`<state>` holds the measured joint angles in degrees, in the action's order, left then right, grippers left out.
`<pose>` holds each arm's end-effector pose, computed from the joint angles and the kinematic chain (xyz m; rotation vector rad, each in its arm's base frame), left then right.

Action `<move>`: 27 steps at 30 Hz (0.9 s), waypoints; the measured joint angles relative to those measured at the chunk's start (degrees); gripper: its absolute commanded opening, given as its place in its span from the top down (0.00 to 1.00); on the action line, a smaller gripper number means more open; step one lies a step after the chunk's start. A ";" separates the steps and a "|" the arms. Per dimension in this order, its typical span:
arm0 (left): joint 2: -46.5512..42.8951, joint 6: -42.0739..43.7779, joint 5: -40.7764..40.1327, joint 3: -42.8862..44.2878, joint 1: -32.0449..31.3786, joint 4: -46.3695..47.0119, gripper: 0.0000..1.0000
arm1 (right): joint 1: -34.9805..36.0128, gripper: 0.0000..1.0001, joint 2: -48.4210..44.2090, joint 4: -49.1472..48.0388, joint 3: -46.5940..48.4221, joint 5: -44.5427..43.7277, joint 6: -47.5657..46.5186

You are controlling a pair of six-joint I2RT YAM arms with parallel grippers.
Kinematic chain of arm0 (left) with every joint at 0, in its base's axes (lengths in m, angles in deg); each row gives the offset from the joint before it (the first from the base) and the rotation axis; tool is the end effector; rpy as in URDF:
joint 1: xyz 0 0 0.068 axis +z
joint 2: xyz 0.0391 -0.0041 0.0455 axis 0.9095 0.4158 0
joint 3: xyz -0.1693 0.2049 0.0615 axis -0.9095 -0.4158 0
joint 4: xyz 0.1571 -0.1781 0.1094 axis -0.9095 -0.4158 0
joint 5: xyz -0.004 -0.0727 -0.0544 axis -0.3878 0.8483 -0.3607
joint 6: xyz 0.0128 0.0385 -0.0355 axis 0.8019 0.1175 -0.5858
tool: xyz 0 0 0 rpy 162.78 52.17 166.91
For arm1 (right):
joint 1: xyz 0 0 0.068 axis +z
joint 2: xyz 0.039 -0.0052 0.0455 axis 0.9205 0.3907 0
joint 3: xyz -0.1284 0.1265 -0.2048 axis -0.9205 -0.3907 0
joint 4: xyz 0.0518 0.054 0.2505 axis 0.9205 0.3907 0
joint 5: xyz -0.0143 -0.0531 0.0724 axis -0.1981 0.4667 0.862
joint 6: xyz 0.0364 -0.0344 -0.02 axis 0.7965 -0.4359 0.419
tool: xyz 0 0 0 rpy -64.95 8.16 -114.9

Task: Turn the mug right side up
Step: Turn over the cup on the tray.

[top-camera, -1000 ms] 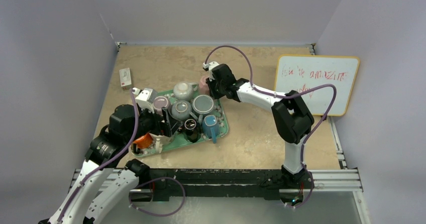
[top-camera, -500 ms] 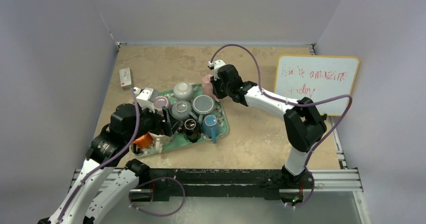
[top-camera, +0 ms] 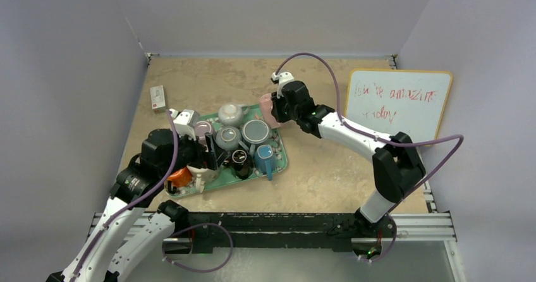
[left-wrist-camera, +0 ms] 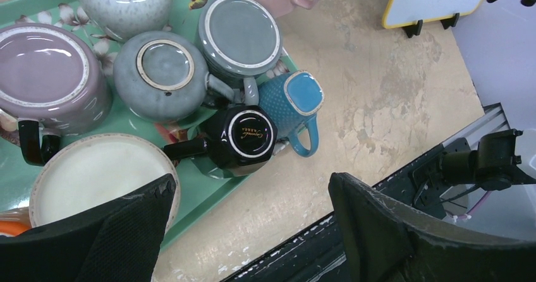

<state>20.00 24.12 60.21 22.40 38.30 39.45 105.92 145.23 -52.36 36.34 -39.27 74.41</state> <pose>0.1038 -0.0595 0.3284 0.1150 2.1161 -0.7358 0.3015 0.2394 0.2754 -0.4286 2.0108 0.4670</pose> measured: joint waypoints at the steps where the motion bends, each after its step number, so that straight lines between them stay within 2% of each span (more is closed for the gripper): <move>1: -0.07 0.00 -0.11 0.00 0.00 0.02 0.10 | -0.09 1.00 -0.55 0.02 -0.11 0.00 0.74; 13: 0.09 0.09 -1.88 0.02 0.00 1.03 0.14 | -1.09 1.00 -10.45 1.84 -4.35 0.28 13.18; 19: 5.05 -0.48 -1.14 1.90 0.00 4.35 0.16 | -1.11 1.00 -18.40 3.56 -7.10 1.68 21.81; 23: 8.00 -3.30 0.46 2.36 0.00 8.20 0.17 | -1.11 1.00 -22.56 3.02 -9.77 2.03 27.45; 27: 10.32 -10.32 4.02 1.97 0.00 14.71 0.18 | -1.11 1.00 -26.34 2.34 -13.46 2.16 33.81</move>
<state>30.31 13.81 64.24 24.37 38.30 54.16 104.80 118.89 -50.02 22.88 -37.11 108.23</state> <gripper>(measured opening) 0.830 0.191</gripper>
